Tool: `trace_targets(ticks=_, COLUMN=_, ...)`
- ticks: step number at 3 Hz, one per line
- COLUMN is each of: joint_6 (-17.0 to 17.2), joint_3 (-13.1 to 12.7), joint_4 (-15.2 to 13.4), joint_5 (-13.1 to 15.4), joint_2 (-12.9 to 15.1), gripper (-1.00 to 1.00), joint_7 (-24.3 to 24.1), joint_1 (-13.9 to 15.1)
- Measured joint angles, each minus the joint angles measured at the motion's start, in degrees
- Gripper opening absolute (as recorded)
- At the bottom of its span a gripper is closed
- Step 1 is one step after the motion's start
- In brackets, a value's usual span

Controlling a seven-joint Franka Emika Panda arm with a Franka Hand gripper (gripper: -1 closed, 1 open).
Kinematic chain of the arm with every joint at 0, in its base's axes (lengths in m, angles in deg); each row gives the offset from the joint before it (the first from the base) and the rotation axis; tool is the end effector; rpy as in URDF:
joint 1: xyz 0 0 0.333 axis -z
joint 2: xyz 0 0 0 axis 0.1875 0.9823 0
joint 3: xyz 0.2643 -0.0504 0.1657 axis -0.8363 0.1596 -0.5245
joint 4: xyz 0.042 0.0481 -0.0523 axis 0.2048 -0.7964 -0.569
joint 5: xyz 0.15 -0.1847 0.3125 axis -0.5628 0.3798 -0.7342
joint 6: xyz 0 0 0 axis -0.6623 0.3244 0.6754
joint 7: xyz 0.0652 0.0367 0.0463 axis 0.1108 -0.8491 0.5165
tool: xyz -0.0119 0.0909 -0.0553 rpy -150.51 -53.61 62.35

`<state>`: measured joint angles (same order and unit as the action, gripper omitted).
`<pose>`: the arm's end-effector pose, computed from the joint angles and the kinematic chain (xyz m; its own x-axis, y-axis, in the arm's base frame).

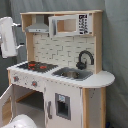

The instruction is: Play with the kitchen

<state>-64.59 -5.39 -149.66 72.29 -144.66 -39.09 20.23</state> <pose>0.1608 0.2906 0.7013 0.6942 0.4187 0.5855 -0.5916 -0.1314 0.7954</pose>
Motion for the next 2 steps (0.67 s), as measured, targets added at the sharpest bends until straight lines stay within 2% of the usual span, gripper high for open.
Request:
trace_targets(ticks=1, joint_6=-2.6, joint_3=0.2, joint_4=-3.3, joint_5=0.2, joint_2=1.3, gripper=1.0, joint_7=-4.2, joint_1=0.0)
trace_targets(ticks=2, joint_6=-6.8, joint_3=1.1, joint_4=-6.1, joint_5=0.2, joint_2=2.0, gripper=1.0, joint_7=-7.1, joint_1=0.2)
